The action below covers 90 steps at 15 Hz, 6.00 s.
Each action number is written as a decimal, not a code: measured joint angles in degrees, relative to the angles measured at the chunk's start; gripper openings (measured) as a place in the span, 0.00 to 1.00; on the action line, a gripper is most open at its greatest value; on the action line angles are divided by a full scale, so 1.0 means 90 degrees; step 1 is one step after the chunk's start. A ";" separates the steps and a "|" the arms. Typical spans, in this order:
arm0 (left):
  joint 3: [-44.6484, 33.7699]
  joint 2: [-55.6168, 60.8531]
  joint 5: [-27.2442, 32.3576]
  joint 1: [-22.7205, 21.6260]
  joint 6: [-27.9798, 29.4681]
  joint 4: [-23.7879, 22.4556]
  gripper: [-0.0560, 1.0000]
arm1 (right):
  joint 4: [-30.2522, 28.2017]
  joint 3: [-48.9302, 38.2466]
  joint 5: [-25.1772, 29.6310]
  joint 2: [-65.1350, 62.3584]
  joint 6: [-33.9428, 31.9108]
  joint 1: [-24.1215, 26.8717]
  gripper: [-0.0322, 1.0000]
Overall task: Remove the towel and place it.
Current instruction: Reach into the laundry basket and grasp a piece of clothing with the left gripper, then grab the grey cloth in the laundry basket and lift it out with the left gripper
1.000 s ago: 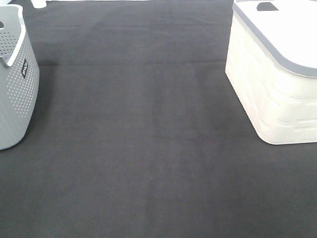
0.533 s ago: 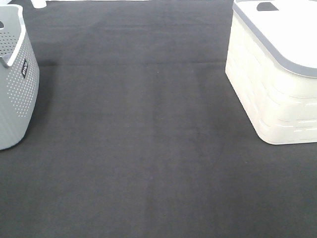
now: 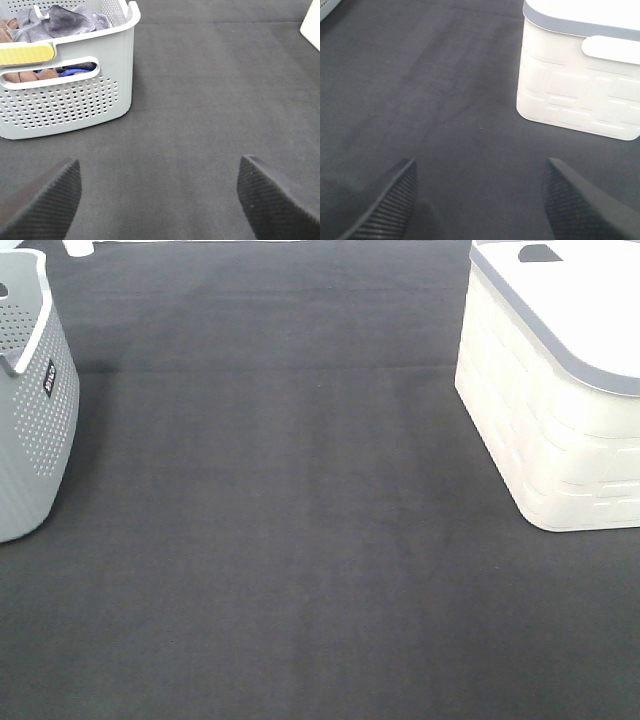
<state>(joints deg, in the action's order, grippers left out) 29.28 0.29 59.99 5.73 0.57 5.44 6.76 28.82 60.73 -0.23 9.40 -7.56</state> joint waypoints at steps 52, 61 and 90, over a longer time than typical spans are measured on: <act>0.4883 -1.2548 -0.5634 -0.1114 1.2026 -0.5424 0.70 | -0.0401 0.0000 0.0000 0.0000 -0.0688 0.0000 0.71; 0.4902 -1.2745 -0.5322 -0.1190 1.2293 -0.5246 0.65 | -0.0446 0.0000 0.0000 0.0000 -0.0713 0.0000 0.71; 0.5309 -0.9740 -0.6888 -0.1190 1.1835 -0.6054 0.05 | -0.0446 0.0000 0.0000 0.0000 -0.0713 0.0000 0.71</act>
<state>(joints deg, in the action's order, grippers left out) 77.06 -87.38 -2.01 -4.98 107.09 -49.05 2.75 28.82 60.73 -0.23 2.98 -7.56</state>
